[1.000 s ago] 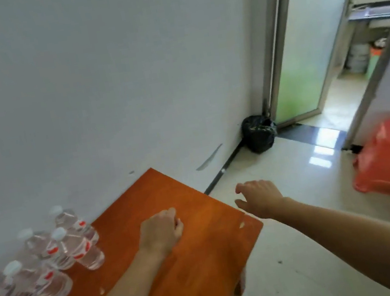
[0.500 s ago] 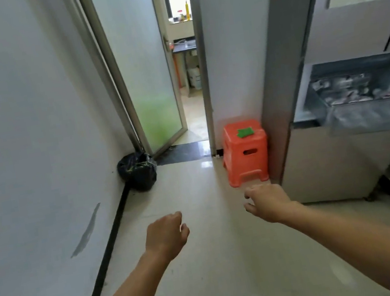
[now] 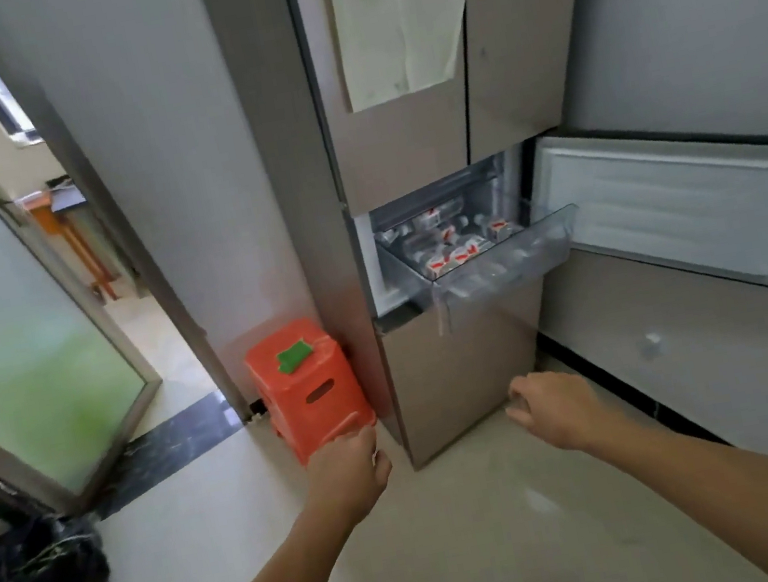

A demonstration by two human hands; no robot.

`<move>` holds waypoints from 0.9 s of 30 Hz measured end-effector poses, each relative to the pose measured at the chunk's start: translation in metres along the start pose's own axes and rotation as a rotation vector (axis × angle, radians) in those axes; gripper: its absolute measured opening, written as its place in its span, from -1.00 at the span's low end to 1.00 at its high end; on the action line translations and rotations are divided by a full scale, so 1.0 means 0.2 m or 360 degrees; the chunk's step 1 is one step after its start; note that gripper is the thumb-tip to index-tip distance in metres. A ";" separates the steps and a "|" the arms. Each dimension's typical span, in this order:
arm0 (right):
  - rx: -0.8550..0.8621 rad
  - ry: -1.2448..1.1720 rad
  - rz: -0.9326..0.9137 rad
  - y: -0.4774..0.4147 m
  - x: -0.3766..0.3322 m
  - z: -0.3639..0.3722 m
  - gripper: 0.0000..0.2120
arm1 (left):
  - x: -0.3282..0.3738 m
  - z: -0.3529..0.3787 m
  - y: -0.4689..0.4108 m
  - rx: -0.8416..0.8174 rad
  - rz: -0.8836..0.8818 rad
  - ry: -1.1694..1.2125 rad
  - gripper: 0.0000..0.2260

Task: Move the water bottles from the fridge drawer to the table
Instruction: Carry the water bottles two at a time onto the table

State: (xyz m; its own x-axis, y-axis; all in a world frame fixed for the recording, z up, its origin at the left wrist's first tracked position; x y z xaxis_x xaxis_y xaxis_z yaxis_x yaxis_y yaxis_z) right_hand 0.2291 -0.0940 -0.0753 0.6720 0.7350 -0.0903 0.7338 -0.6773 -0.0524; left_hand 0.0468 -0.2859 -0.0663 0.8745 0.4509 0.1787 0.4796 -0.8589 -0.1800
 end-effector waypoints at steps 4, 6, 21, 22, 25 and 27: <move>-0.0010 -0.0034 0.0139 -0.22 0.32 0.04 -0.68 | 0.20 0.12 -0.39 -0.0052 0.0119 0.0029 -0.82; 0.0013 -0.0063 0.0176 -0.39 0.46 0.04 -0.70 | 0.27 0.18 -0.59 -0.0069 0.0133 0.0030 -0.82; 0.0250 -0.0279 0.0046 -1.63 0.94 -0.18 -0.70 | 0.51 0.38 -1.80 0.0001 -0.0139 0.0334 -0.85; 0.0246 -0.0286 0.0040 -1.71 0.95 -0.17 -0.70 | 0.50 0.40 -1.87 -0.0006 -0.0150 0.0357 -0.85; 0.0189 -0.0304 0.0050 -1.94 0.95 -0.09 -0.67 | 0.46 0.48 -2.10 -0.0104 -0.0177 0.0374 -0.86; 0.0122 -0.0307 0.0051 -2.08 0.95 -0.02 -0.66 | 0.42 0.55 -2.27 -0.0179 -0.0254 0.0451 -0.82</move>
State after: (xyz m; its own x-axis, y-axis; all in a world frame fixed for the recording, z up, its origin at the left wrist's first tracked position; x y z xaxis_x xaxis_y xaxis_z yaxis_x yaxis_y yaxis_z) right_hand 0.0511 0.3278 -0.0663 0.6578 0.6987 -0.2812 0.6979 -0.7059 -0.1213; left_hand -0.0898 0.1678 -0.0758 0.7265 0.5098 0.4607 0.5841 -0.8114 -0.0233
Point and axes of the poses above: each hand's wrist, its own y-axis away from the middle knuckle, its own z-axis out of the palm, x = y × z, the point moved 8 cm from there along -y, towards the middle knuckle, and after that the axes turned 7 degrees about x, right-handed, at the moved point
